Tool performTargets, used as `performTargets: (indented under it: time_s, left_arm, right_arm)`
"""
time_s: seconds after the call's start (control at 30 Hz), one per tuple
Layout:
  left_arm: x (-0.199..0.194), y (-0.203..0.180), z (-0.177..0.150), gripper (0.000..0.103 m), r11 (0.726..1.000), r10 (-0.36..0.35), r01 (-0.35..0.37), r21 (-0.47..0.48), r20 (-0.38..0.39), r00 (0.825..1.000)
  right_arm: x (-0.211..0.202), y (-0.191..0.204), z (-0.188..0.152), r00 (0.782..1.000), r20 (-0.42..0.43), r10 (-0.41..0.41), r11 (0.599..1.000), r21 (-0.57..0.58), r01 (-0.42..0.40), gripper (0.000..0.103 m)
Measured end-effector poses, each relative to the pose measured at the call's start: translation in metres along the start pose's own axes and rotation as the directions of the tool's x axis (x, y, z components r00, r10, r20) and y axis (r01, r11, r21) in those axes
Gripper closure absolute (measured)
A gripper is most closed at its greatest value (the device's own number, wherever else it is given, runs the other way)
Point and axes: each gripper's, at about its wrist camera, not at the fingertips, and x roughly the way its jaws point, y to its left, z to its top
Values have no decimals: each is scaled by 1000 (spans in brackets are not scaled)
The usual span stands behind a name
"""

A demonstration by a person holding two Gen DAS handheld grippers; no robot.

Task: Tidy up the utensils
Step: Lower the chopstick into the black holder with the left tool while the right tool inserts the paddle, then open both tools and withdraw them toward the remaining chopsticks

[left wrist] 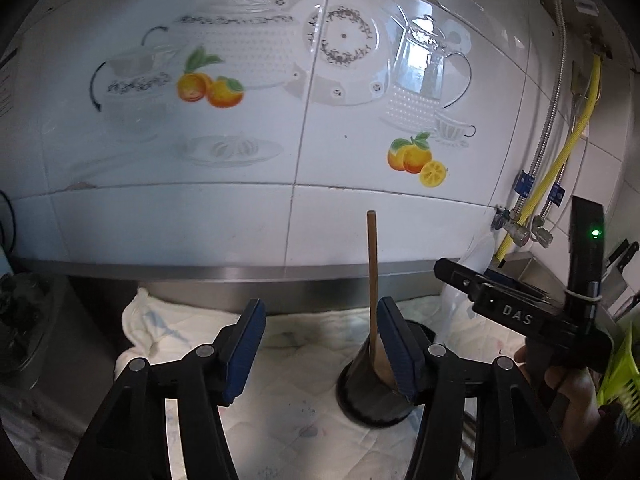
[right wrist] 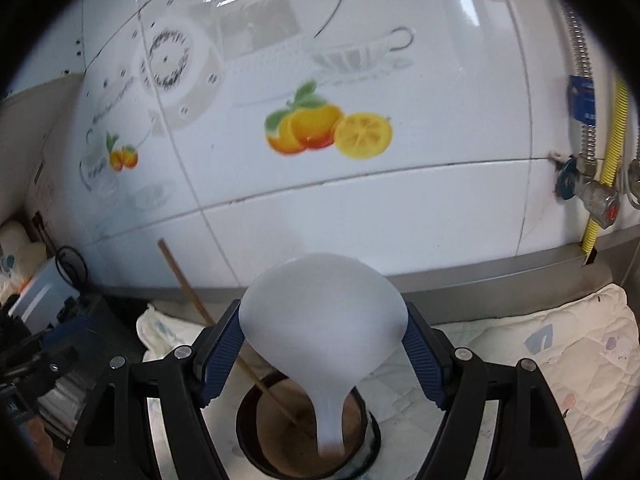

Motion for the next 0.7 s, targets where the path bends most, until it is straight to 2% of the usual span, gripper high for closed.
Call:
performTargets:
  time_s: [0.23,0.47,0.6,0.7]
  left_arm:
    - [-21,5,-22,41,999,40,-39,16,-51,998]
    - [-27,5,-44,41,998,38,-42,-39,-104,994]
    - [-31,-3,-56,41,999,38,-42,-33,-126,991]
    - [-32,-12,-69,41,1000,11,-15,-23,-149,989]
  right_arm:
    - [-10,-1,-9,999,-18,-27,998,-50,26,18]
    - [-20,6,0,999,-30,-38,994,-103,35,15]
    - [-38,3,1,999,-16,-28,995,-94,26,15]
    - [-53,5,-3,999,-14,-29,994,-108,27,15]
